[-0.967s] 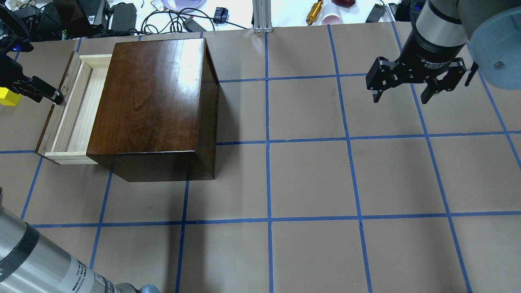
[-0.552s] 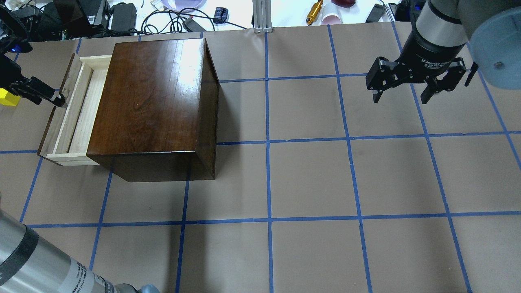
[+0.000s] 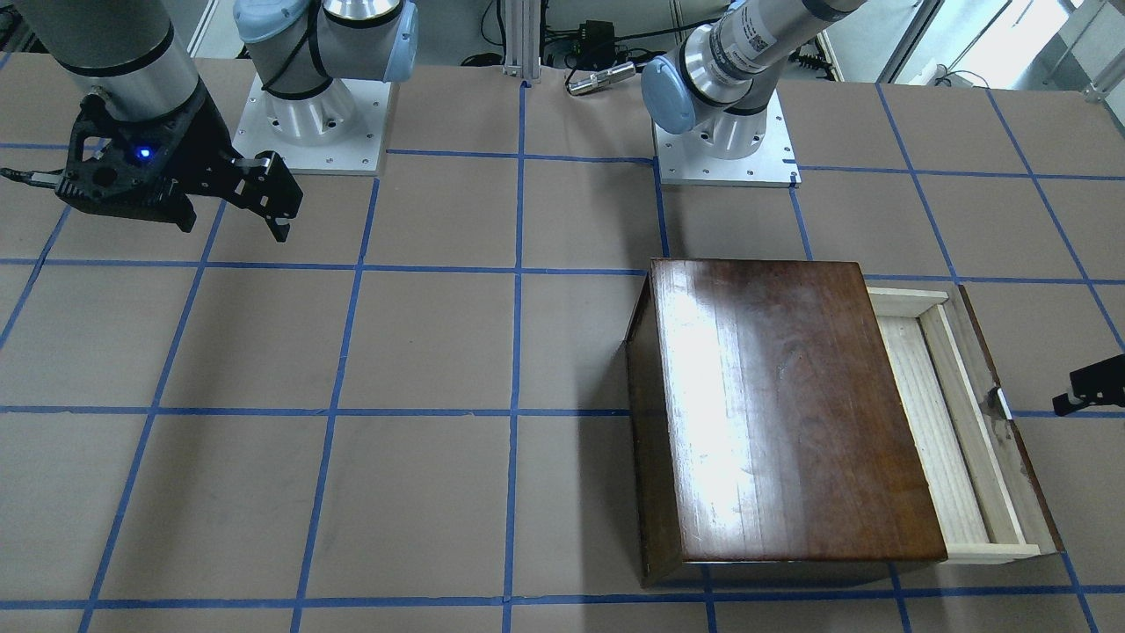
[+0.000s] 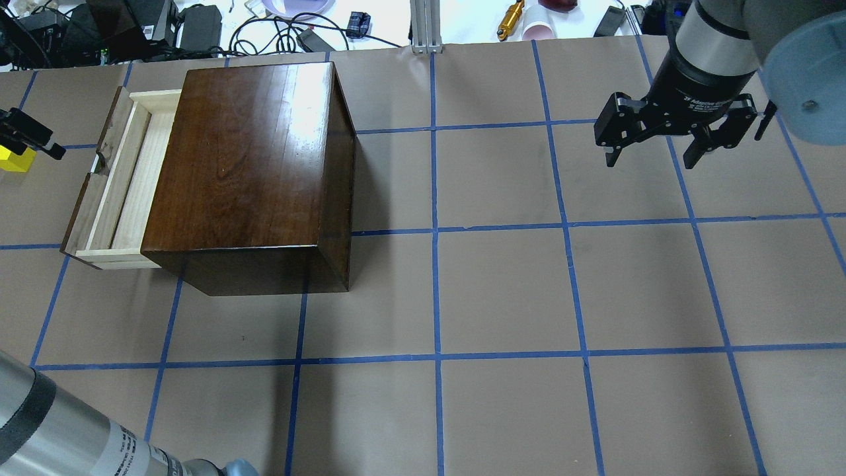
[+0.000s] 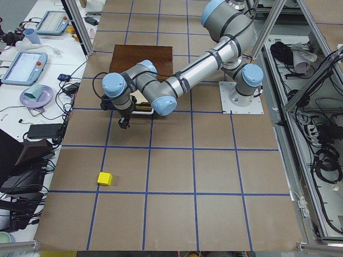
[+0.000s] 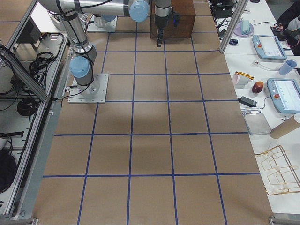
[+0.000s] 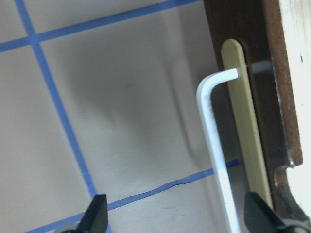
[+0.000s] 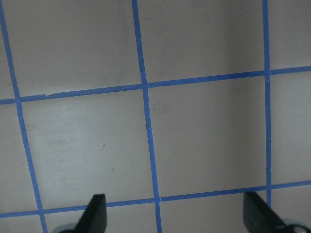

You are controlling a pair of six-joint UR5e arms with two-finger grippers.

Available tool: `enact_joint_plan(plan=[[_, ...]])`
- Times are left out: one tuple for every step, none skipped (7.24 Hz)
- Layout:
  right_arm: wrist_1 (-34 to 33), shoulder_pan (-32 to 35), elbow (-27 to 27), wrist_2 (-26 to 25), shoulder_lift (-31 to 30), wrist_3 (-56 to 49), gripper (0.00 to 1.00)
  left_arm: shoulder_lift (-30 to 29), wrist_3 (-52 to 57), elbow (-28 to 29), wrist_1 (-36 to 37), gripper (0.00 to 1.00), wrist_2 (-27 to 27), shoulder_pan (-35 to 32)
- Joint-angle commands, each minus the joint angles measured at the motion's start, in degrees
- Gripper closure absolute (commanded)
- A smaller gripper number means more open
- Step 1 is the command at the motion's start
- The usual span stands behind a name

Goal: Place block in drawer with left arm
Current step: 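Release the handle and move the left gripper toward the yellow cube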

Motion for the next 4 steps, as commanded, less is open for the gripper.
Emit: enact_joint_plan(plan=[[0.0,0.0,0.0,0.0,0.0,0.0,0.0,-1.9,-0.2,4.9,0.5,0.0,1.1,0.7],[0.0,0.0,0.0,0.0,0.0,0.0,0.0,-3.5,-0.2,5.9,2.5,0.0,0.9,2.1],[0.0,0.0,0.0,0.0,0.0,0.0,0.0,-5.6,0.3,6.5,7.8,0.0,1.0,4.1],[0.0,0.0,0.0,0.0,0.0,0.0,0.0,-7.5,0.3,7.4,10.3,0.0,1.1,5.1]])
